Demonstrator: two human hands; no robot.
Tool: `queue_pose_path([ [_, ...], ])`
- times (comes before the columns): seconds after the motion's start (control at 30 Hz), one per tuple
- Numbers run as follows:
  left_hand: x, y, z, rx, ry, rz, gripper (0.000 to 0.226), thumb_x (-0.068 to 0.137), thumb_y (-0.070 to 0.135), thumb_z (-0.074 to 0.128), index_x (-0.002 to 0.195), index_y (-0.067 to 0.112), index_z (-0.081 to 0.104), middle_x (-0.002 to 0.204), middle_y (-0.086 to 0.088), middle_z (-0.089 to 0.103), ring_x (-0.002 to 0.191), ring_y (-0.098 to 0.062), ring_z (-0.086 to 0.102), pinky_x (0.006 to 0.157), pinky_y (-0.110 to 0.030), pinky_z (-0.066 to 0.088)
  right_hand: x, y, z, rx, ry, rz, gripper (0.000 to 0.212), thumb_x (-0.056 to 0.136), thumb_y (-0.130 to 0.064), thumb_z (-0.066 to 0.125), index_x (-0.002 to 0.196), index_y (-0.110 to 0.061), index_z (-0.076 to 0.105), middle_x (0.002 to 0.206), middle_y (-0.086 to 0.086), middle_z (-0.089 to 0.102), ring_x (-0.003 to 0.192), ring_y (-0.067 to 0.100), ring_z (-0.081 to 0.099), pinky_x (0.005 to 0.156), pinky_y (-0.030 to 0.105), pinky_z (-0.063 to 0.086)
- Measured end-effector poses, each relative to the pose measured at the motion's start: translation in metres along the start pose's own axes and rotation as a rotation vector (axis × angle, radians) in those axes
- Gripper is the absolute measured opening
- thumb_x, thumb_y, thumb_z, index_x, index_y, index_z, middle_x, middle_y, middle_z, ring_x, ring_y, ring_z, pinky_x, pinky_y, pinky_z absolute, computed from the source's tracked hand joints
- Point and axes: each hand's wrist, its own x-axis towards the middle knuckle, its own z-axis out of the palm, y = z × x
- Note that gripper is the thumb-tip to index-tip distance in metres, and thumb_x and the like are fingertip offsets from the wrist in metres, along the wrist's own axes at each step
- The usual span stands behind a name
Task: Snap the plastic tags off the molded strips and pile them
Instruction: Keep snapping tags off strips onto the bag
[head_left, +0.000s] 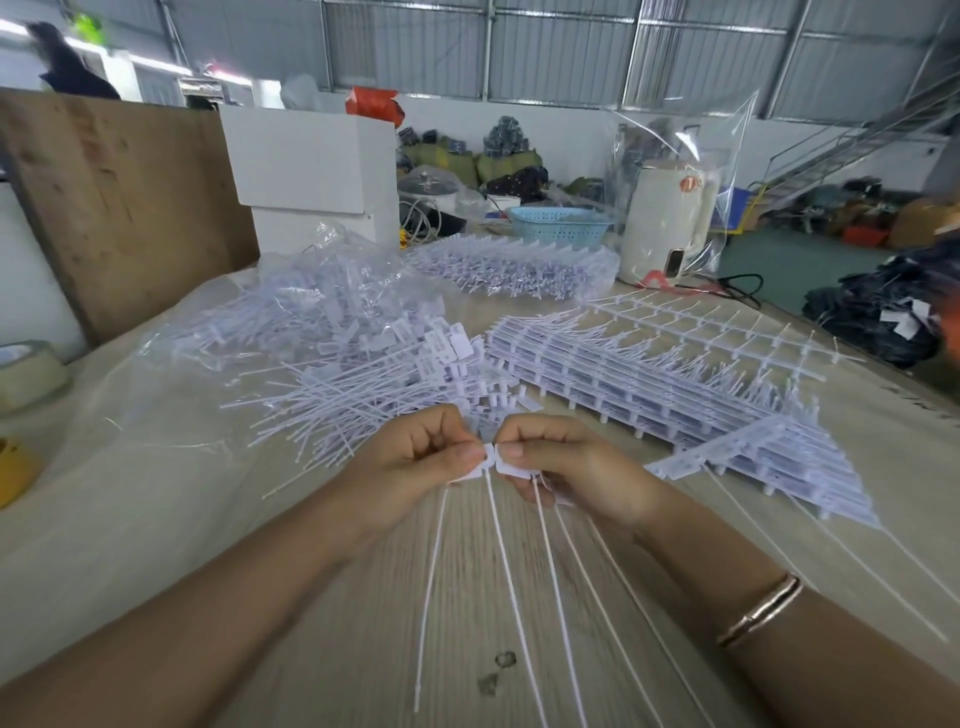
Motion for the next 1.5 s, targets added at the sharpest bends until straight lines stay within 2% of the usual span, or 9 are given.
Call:
queue_pose_path([
  [0.27, -0.003, 0.000, -0.007, 0.243, 0.015, -0.048, 0.010, 0.076, 0.033, 0.065, 0.070, 0.026, 0.061, 0.062, 0.012, 0.055, 0.059, -0.001, 0.047, 0.057, -0.011, 0.037, -0.004, 0.002, -0.009, -0.391, -0.039, 0.024, 0.018, 0.090, -0.018, 0.062, 0.073, -0.023, 0.058, 0.060, -0.013, 0.047, 0.055, 0.009, 0.041, 0.053, 0.018, 0.034],
  [0.6, -0.006, 0.007, -0.023, -0.311, -0.081, -0.119, 0.022, 0.068, 0.033, 0.080, 0.070, 0.017, 0.064, 0.068, 0.002, 0.056, 0.065, -0.008, 0.053, 0.066, -0.018, 0.046, -0.014, -0.009, -0.019, -0.218, 0.061, -0.195, 0.011, 0.086, -0.013, 0.055, 0.087, -0.019, 0.064, 0.063, -0.017, 0.056, 0.050, -0.003, 0.043, 0.051, 0.009, 0.032],
  [0.77, 0.000, -0.004, -0.023, 0.533, 0.074, -0.053, 0.016, 0.083, 0.023, 0.068, 0.072, 0.036, 0.068, 0.064, 0.004, 0.060, 0.058, -0.002, 0.048, 0.058, -0.017, 0.037, -0.011, 0.003, -0.021, -0.424, 0.018, -0.069, 0.021, 0.091, -0.014, 0.058, 0.109, -0.026, 0.062, 0.096, -0.014, 0.062, 0.083, -0.001, 0.056, 0.076, 0.011, 0.040],
  [0.87, 0.003, -0.009, -0.016, 0.857, 0.112, 0.100, 0.005, 0.086, 0.023, 0.067, 0.087, 0.021, 0.071, 0.081, 0.001, 0.061, 0.076, -0.011, 0.054, 0.071, -0.028, 0.043, -0.007, 0.008, -0.011, -0.375, -0.016, -0.039, 0.043, 0.093, 0.000, 0.050, 0.127, -0.026, 0.046, 0.099, -0.011, 0.051, 0.078, 0.011, 0.049, 0.072, 0.019, 0.039],
  [1.0, 0.001, 0.000, -0.005, 0.820, 0.122, 0.156, 0.046, 0.088, 0.049, 0.042, 0.084, 0.013, 0.071, 0.081, 0.003, 0.060, 0.083, -0.012, 0.054, 0.078, -0.028, 0.041, -0.006, 0.013, -0.004, -0.406, 0.012, -0.066, 0.059, 0.091, 0.003, 0.052, 0.139, -0.025, 0.031, 0.107, 0.004, 0.044, 0.065, 0.025, 0.039, 0.060, 0.034, 0.036],
  [1.07, -0.001, 0.001, 0.004, 0.802, 0.079, 0.142, 0.041, 0.085, 0.047, 0.049, 0.070, 0.012, 0.064, 0.067, 0.001, 0.058, 0.071, -0.013, 0.053, 0.070, -0.031, 0.042, -0.005, 0.010, 0.002, -0.429, 0.012, -0.093, 0.058, 0.091, 0.001, 0.055, 0.139, -0.023, 0.033, 0.109, 0.001, 0.043, 0.069, 0.029, 0.043, 0.064, 0.039, 0.040],
  [1.23, -0.003, 0.004, 0.005, 0.733, 0.086, 0.158, 0.023, 0.083, 0.029, 0.054, 0.068, 0.012, 0.055, 0.064, 0.004, 0.052, 0.067, -0.010, 0.048, 0.062, -0.019, 0.035, -0.008, -0.002, -0.012, -0.743, 0.006, -0.012, 0.016, 0.091, -0.028, 0.058, 0.107, -0.024, 0.059, 0.109, -0.010, 0.050, 0.104, 0.010, 0.047, 0.101, 0.045, 0.037],
  [1.37, -0.004, 0.000, 0.004, 0.752, 0.029, 0.087, 0.031, 0.091, 0.028, 0.051, 0.065, 0.011, 0.050, 0.063, 0.001, 0.047, 0.064, -0.008, 0.042, 0.060, -0.020, 0.031, -0.010, -0.001, -0.016, -0.743, -0.051, 0.078, 0.027, 0.090, -0.033, 0.059, 0.087, -0.007, 0.064, 0.073, 0.010, 0.054, 0.069, 0.009, 0.047, 0.075, 0.026, 0.036],
  [1.5, -0.004, -0.001, 0.003, 0.731, -0.049, 0.049, 0.039, 0.096, 0.031, 0.044, 0.058, 0.024, 0.049, 0.056, 0.009, 0.045, 0.060, -0.003, 0.045, 0.061, -0.018, 0.031, -0.008, 0.001, -0.014, -0.585, -0.054, -0.017, 0.018, 0.089, -0.020, 0.063, 0.090, -0.002, 0.064, 0.067, 0.012, 0.050, 0.059, 0.012, 0.041, 0.058, 0.024, 0.033],
])
